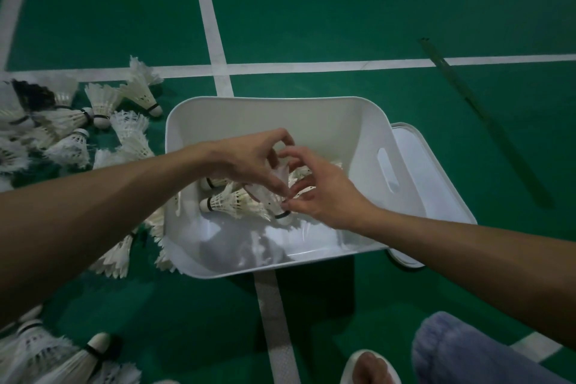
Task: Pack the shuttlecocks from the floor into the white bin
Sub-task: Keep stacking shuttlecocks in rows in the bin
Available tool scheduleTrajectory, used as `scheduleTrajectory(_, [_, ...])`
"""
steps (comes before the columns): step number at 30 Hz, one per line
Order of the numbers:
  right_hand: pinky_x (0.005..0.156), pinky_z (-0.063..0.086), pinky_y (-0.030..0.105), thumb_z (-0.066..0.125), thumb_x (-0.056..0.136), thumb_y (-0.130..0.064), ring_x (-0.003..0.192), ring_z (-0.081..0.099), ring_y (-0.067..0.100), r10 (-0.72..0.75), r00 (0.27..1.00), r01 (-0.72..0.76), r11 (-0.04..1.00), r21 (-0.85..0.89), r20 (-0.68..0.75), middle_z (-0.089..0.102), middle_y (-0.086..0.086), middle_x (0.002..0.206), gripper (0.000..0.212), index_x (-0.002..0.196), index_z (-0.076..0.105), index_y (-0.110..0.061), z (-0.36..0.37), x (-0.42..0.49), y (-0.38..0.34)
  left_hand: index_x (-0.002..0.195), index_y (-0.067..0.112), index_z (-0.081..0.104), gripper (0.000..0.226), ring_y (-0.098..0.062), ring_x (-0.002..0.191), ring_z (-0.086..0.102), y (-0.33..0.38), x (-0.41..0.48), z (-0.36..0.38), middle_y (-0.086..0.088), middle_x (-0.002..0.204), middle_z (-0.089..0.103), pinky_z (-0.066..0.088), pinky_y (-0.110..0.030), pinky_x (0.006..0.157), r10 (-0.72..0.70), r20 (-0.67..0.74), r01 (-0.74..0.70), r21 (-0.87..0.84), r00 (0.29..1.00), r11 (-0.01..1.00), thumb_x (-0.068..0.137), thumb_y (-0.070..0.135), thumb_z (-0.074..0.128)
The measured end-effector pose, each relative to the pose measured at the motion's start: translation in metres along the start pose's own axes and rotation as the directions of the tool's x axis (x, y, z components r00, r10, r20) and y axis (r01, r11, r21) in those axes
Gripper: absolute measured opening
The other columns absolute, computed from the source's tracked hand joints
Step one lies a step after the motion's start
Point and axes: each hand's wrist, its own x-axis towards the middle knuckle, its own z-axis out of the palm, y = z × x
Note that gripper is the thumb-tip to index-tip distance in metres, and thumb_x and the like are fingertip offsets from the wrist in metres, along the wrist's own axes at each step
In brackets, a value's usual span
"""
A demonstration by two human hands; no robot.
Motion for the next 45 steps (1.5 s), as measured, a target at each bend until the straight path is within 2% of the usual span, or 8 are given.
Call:
scheduleTrajectory(4, [0.068,0.055,0.019,0.084,0.071,-0.014,0.071,0.068,0.009,0.012,0.997,-0.018,0.996,-0.084,-0.074,0.056,-0.003,0.102,0.034,0.099,0.065,-0.016,0.005,0.007,-0.001,0.128,0.03,0.038,0.084,-0.017,0.102,0.06,-0.002,-0.011,-0.002,0.002,0.122,0.055,0.054,-0.035,0.088,-0.034,-0.02,0.035,0.037,0.999,0.999,0.059,0.034,0.087])
scheduleTrajectory(11, [0.084,0.052,0.023,0.075,0.08,-0.031,0.096,0.058,0.009,0.027,0.996,-0.043,0.977,-0.21,-0.082,0.055,-0.004,0.112,0.016,0.085,0.076,-0.016,0.007,0.007,-0.006,0.129,0.028,0.04,0.077,-0.012,0.092,0.062,-0.005,-0.031,-0.012,-0.001,0.124,0.058,0.053,-0.029,0.08,-0.02,-0.076,0.039,0.258,0.997,0.965,0.066,0.031,0.084])
scheduleTrajectory(18, [0.065,0.055,0.029,0.075,0.083,-0.025,0.064,0.064,0.01,0.146,0.987,-0.151,0.984,-0.094,-0.064,0.069,-0.003,0.071,0.009,0.083,0.071,-0.017,0.027,0.004,-0.014,0.135,0.03,0.04,0.074,-0.017,0.131,0.027,-0.001,-0.081,-0.037,0.004,0.142,0.037,0.029,-0.039,0.11,0.141,-0.122,-0.007,0.733,0.982,0.68,0.073,0.064,0.063])
scheduleTrajectory(24, [0.054,0.044,0.022,0.075,0.08,-0.015,0.064,0.065,0.014,0.292,0.956,-0.288,0.952,-0.099,0.03,0.073,0.004,0.076,0.014,0.072,0.063,-0.018,0.059,0.012,-0.014,0.13,0.031,0.046,0.085,-0.018,0.135,0.017,-0.018,-0.129,-0.041,0.004,0.144,0.032,0.024,-0.044,0.112,0.139,-0.215,0.067,0.738,0.967,0.671,0.064,0.084,0.036])
scheduleTrajectory(28, [0.07,0.056,0.038,0.078,0.078,-0.008,0.074,0.069,0.025,0.333,0.928,-0.328,0.943,-0.058,0.165,0.072,0.01,0.077,0.014,0.075,0.064,-0.01,0.071,0.023,-0.017,0.133,0.032,0.042,0.107,-0.021,0.137,0.015,-0.031,-0.139,-0.044,0.001,0.148,0.025,0.026,-0.049,0.11,0.171,-0.251,0.073,0.736,0.953,0.672,0.055,0.098,0.01])
scheduleTrajectory(33, [0.068,0.058,0.04,0.072,0.079,0.006,0.061,0.06,0.027,0.411,0.867,-0.427,0.904,-0.004,0.282,0.063,0.021,0.079,0.024,0.073,0.054,-0.008,0.086,0.03,-0.011,0.14,0.03,0.032,0.099,-0.021,0.139,0.013,-0.041,-0.129,-0.039,0.003,0.149,0.017,0.025,-0.048,0.113,0.193,-0.249,0.041,0.705,0.949,0.708,0.062,0.09,0.028])
scheduleTrajectory(38, [0.059,0.053,0.029,0.072,0.079,0.007,0.061,0.06,0.021,0.442,0.843,-0.478,0.877,0.05,0.307,0.061,0.013,0.075,0.029,0.071,0.052,-0.012,0.097,0.039,-0.003,0.141,0.029,0.029,0.092,-0.017,0.139,0.011,-0.057,-0.123,-0.033,0.004,0.149,0.014,0.017,-0.032,0.106,0.236,-0.241,-0.014,0.672,0.942,0.741,0.067,0.084,0.034])
scheduleTrajectory(45, [0.053,0.049,0.025,0.073,0.08,0.001,0.059,0.061,0.016,0.415,0.839,-0.456,0.889,0.037,0.353,0.064,0.008,0.073,0.026,0.075,0.052,-0.012,0.093,0.038,-0.001,0.139,0.028,0.034,0.089,-0.016,0.141,0.012,-0.069,-0.128,-0.03,0.005,0.149,0.013,0.018,-0.033,0.107,0.242,-0.247,-0.043,0.611,0.938,0.79,0.07,0.085,0.032])
